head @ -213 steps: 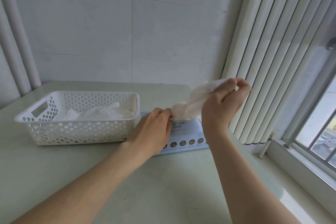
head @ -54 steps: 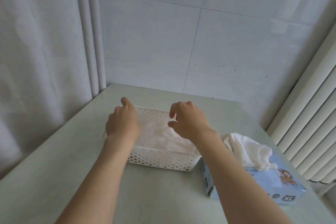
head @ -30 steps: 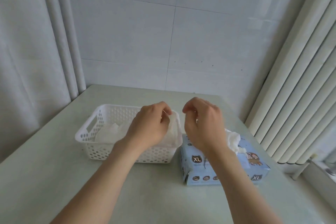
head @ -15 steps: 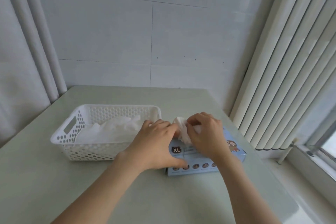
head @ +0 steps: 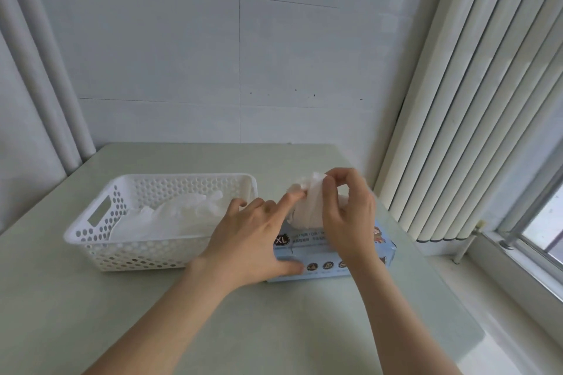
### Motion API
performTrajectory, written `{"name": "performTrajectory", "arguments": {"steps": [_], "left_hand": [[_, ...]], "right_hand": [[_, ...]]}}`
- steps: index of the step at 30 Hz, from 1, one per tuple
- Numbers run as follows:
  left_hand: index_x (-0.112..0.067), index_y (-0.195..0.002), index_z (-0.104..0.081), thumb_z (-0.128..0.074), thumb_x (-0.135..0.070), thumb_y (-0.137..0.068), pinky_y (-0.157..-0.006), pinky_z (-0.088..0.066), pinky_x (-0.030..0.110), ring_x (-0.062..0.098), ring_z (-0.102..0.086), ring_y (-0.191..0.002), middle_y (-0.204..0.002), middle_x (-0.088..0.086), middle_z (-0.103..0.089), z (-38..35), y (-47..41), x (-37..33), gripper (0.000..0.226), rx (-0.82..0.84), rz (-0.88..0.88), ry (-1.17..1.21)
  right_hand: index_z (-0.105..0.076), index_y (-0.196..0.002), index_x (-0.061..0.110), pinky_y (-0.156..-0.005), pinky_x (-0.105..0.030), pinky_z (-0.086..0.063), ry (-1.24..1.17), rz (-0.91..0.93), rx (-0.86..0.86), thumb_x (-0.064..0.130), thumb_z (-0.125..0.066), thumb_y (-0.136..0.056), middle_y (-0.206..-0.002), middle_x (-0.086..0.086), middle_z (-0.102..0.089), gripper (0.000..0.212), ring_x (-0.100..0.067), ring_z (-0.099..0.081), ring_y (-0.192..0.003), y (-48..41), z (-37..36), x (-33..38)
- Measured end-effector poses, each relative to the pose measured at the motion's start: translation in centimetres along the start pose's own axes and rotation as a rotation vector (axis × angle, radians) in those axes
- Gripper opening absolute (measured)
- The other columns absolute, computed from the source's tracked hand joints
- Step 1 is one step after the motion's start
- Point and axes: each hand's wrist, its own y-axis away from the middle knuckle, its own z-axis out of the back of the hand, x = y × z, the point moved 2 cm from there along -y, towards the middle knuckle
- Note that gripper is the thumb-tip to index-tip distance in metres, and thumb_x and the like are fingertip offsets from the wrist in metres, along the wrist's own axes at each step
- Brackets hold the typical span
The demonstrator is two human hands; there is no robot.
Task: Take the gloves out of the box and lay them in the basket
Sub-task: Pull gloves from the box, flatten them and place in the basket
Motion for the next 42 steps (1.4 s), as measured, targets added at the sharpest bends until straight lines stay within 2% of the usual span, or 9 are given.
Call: {"name": "performTrajectory", "arguments": {"steps": [3, 8, 11, 15, 22, 27, 34, 38, 42], "left_hand": [[-0.049, -0.156, -0.008, -0.058, -0.089, -0.064, -0.103, -0.036, 0.042, 0.015, -0.057, -0.112, -0.107, -0.014, -0.061, -0.3, 0.0, 0.0, 0.111, -0.001, -0.009, -0.063], [-0.049, -0.152, -0.028, -0.048, -0.09, -0.068, -0.101, -0.035, 0.043, 0.016, -0.053, -0.114, -0.114, -0.013, -0.057, -0.9, 0.1, 0.0, 0.096, 0.008, -0.023, -0.172], [-0.047, -0.151, -0.036, -0.045, -0.09, -0.07, -0.103, -0.032, 0.044, 0.016, -0.051, -0.117, -0.119, -0.013, -0.055, -1.1, 0.1, 0.2, 0.091, 0.002, -0.022, -0.175], [-0.049, -0.148, -0.039, -0.044, -0.092, -0.069, -0.113, -0.027, 0.045, 0.016, -0.045, -0.127, -0.131, -0.013, -0.051, -0.8, 0.0, 0.3, 0.09, 0.05, -0.022, -0.122], [-0.041, -0.098, -0.065, -0.068, -0.044, -0.087, -0.108, -0.043, 0.032, -0.002, -0.053, -0.114, -0.111, -0.03, -0.059, 4.5, -0.7, 2.4, 0.012, -0.226, 0.091, 0.478], [-0.024, -0.105, -0.046, -0.086, -0.047, -0.079, -0.092, -0.055, 0.03, 0.007, -0.069, -0.1, -0.105, -0.014, -0.066, 6.4, -0.5, 4.2, 0.053, -0.479, 0.205, 0.724], [-0.027, -0.113, -0.071, -0.063, -0.037, -0.103, -0.103, -0.045, 0.025, 0.006, -0.056, -0.127, -0.132, -0.015, -0.054, 7.6, -0.1, 6.4, 0.016, -0.739, 0.226, 0.655], [-0.019, -0.071, -0.049, -0.062, -0.034, -0.104, -0.061, -0.036, 0.029, 0.006, -0.042, -0.061, -0.066, -0.015, -0.044, 8.5, 0.2, 7.9, 0.039, -0.757, 0.352, 0.756], [0.001, -0.075, -0.051, -0.063, -0.035, -0.103, -0.058, -0.029, 0.032, 0.015, -0.035, -0.058, -0.061, 0.001, -0.037, 9.0, 0.5, 9.5, 0.047, -0.636, 0.39, 0.784]], "right_hand": [[-0.053, -0.1, 0.04, -0.072, -0.05, -0.045, -0.032, 0.002, -0.018, 0.032, -0.048, -0.105, -0.098, 0.013, -0.065, 0.011, -0.007, -0.051, -0.067, -0.1, 0.0, 0.2], [-0.049, -0.107, 0.04, -0.089, -0.05, -0.048, -0.069, -0.023, -0.178, 0.029, -0.039, -0.108, -0.102, 0.018, -0.058, 0.015, -0.03, -0.058, -0.1, 0.0, 0.6, 2.1], [-0.047, -0.109, 0.044, -0.079, -0.057, -0.049, -0.122, -0.028, -0.282, 0.029, -0.038, -0.111, -0.1, 0.008, -0.055, 0.018, -0.033, -0.056, -0.092, -0.6, 0.9, 3.4], [-0.05, -0.104, 0.034, -0.062, -0.026, -0.044, -0.245, -0.048, -0.299, 0.017, -0.043, -0.113, -0.088, -0.007, -0.058, 0.02, -0.028, -0.055, -0.075, -1.6, 1.1, 5.7], [-0.062, -0.095, 0.013, -0.06, -0.031, -0.04, -0.378, -0.105, -0.048, 0.007, -0.051, -0.107, -0.074, 0.008, -0.058, 0.017, -0.012, -0.049, -0.064, -3.1, -1.2, 8.1], [-0.059, -0.087, 0.008, -0.056, -0.029, -0.039, -0.451, -0.212, 0.069, 0.005, -0.049, -0.102, -0.068, 0.006, -0.052, 0.019, -0.011, -0.045, -0.062, -3.8, -3.4, 9.4], [-0.062, -0.081, 0.01, -0.05, -0.02, -0.039, -0.466, -0.485, 0.321, 0.009, -0.048, -0.101, -0.065, 0.002, -0.051, 0.025, -0.013, -0.045, -0.059, -4.0, -6.8, 10.2], [-0.076, -0.099, 0.005, -0.069, -0.036, -0.05, -0.525, -0.633, 0.551, 0.016, -0.051, -0.1, -0.084, -0.012, -0.067, 0.027, -0.025, -0.06, -0.077, -3.5, -8.6, 9.9], [-0.078, -0.107, 0.02, -0.079, -0.037, -0.056, -0.441, -0.626, 0.788, 0.047, -0.052, -0.101, -0.096, -0.006, -0.081, 0.038, -0.025, -0.074, -0.084, -3.0, -8.8, 9.9]]}}
